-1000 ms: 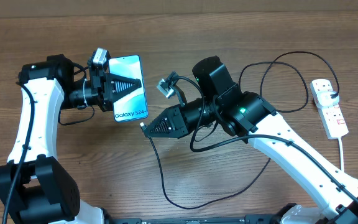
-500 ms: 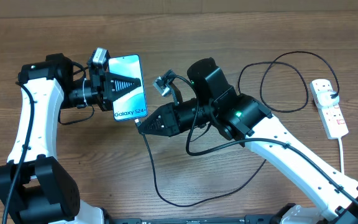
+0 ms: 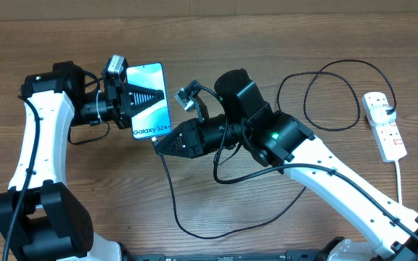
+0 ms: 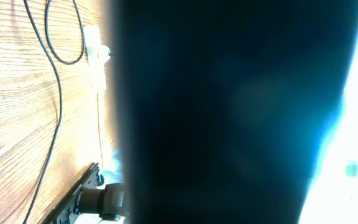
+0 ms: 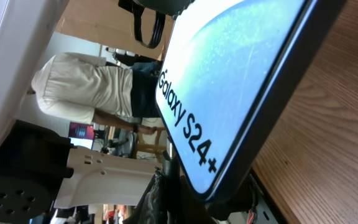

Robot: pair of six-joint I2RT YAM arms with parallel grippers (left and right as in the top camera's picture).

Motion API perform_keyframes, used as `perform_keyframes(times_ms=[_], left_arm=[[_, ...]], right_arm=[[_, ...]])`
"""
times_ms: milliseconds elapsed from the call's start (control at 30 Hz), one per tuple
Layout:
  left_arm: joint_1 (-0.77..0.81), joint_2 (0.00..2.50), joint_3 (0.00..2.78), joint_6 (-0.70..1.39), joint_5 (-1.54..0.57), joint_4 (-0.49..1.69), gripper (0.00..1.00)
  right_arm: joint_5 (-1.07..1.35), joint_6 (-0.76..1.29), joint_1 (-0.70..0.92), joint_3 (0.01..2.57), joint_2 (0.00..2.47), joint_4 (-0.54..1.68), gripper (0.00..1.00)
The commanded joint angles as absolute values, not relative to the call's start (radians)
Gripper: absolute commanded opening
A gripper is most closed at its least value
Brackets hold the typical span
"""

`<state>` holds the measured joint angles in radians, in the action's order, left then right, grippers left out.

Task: Plug charger to phone and switch on socket

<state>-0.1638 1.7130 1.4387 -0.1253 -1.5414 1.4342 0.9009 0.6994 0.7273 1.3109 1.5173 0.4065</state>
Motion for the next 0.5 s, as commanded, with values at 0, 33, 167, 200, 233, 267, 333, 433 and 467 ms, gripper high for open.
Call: perform_keyframes(times_ms=[0, 33, 167, 200, 233, 267, 333, 433, 467], left_arm=[[-0.162, 1.700, 1.443, -0.099, -1.580, 1.427, 0.05], [-0.162, 1.700, 1.443, -0.096, -1.580, 1.427, 0.05], [-0.162, 1.700, 1.443, -0.090, -1.580, 1.427, 0.04], [-0.162, 1.700, 1.443, -0.082, -1.580, 1.427, 0.05], [-0.162, 1.700, 1.443, -0.073, -1.580, 1.427, 0.04], [-0.162, 1.700, 1.443, -0.064, -1.580, 1.427, 0.04], [-0.162, 1.700, 1.443, -0.046, -1.580, 1.427, 0.04], [-0.162, 1.700, 1.443, -0.045, -1.580, 1.427, 0.04], [-0.162, 1.700, 1.443, -0.045, -1.580, 1.427, 0.04]], right_arm=[[0.893, 0.712, 0.734, 1.330, 1.488, 0.397, 0.04], [0.892, 0.712, 0.734, 1.330, 1.488, 0.397, 0.04], [0.889, 0.711, 0.735, 1.330, 1.488, 0.397, 0.04], [0.886, 0.712, 0.735, 1.330, 1.488, 0.398, 0.04], [0.883, 0.712, 0.735, 1.330, 1.488, 0.399, 0.04], [0.881, 0.716, 0.735, 1.330, 1.488, 0.401, 0.04], [0.876, 0.736, 0.735, 1.330, 1.488, 0.402, 0.04], [0.874, 0.738, 0.735, 1.330, 1.488, 0.398, 0.04], [0.874, 0.738, 0.735, 1.330, 1.488, 0.398, 0.04]])
